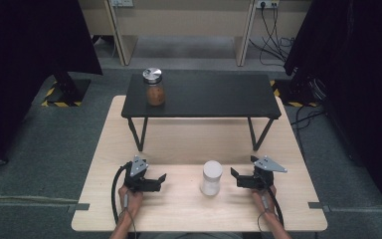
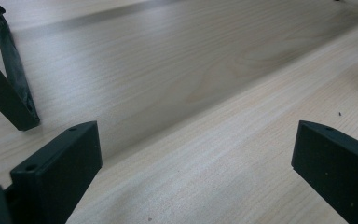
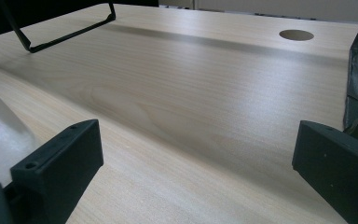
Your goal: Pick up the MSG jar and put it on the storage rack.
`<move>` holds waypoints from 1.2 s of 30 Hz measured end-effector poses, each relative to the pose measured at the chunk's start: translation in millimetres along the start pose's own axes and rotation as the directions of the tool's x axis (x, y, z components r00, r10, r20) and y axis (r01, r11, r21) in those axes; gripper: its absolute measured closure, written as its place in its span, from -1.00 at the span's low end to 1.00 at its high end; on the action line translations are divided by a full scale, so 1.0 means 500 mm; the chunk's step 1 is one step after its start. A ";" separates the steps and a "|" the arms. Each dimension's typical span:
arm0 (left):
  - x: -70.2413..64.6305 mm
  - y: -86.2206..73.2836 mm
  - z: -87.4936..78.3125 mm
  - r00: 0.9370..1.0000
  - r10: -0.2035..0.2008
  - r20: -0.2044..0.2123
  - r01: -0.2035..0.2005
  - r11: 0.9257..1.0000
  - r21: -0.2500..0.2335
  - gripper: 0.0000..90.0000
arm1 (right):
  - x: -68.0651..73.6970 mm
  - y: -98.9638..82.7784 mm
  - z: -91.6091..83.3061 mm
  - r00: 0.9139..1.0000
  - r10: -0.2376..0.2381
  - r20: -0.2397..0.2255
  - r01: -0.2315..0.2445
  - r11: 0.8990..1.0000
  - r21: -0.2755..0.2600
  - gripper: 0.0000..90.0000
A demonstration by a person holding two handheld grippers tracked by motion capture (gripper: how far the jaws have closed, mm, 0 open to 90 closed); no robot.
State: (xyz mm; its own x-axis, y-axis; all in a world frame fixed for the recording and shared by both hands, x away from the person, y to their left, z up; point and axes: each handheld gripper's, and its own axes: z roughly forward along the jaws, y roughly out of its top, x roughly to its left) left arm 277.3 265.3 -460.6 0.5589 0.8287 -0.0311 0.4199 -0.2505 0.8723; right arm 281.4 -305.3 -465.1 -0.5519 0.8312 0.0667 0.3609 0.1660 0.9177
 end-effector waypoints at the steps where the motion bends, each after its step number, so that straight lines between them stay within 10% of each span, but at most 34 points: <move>1: 0.000 0.000 0.000 1.000 0.000 0.000 0.000 1.000 0.000 -0.98 | -0.001 0.000 -0.001 1.000 0.000 -0.003 0.000 1.000 -0.001 -0.95; 25: -0.001 0.001 0.000 1.000 0.000 -0.003 0.000 1.000 0.002 -0.98 | 0.053 -0.002 -0.055 0.974 -0.081 -0.211 0.077 0.997 -0.026 -0.92; 36: -0.003 0.001 0.001 1.000 0.004 -0.003 -0.004 1.000 0.003 -0.98 | 0.116 0.022 -0.053 0.958 -0.163 -0.234 0.154 0.986 -0.058 -0.93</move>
State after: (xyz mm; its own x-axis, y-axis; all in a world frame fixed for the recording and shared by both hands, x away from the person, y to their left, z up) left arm 277.2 263.5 -460.4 0.5582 0.8293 -0.0256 0.4198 -0.2557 0.8709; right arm 233.2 -269.2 -440.7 -0.7637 0.6455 0.0055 0.2277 0.2614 0.9380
